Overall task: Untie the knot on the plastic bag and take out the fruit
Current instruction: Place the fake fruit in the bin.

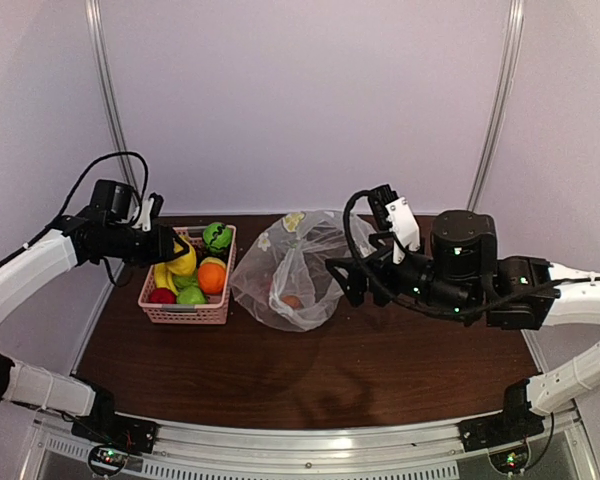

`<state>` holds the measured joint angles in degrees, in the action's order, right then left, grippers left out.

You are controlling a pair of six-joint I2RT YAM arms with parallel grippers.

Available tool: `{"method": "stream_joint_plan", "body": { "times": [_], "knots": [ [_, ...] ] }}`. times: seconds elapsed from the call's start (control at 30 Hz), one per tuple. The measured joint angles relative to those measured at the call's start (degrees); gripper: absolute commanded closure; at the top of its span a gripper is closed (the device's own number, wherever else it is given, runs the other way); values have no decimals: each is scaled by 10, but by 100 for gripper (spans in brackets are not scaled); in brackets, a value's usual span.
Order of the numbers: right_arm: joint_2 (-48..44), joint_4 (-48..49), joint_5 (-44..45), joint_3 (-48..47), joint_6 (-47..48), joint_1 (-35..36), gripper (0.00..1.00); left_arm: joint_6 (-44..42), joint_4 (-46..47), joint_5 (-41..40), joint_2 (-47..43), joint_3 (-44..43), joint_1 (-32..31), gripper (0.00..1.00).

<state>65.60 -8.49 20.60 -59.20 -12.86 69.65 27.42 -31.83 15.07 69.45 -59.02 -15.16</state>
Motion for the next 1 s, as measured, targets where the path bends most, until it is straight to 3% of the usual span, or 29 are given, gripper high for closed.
{"method": "stream_joint_plan", "body": {
  "times": [0.67,1.0],
  "knots": [
    [-11,-4,8,19,-22,0,0,-34,57,-116,116,27,20,49],
    [-25,-7,14,28,-27,0,0,-43,63,-134,135,24,24,19]
  ]
}}
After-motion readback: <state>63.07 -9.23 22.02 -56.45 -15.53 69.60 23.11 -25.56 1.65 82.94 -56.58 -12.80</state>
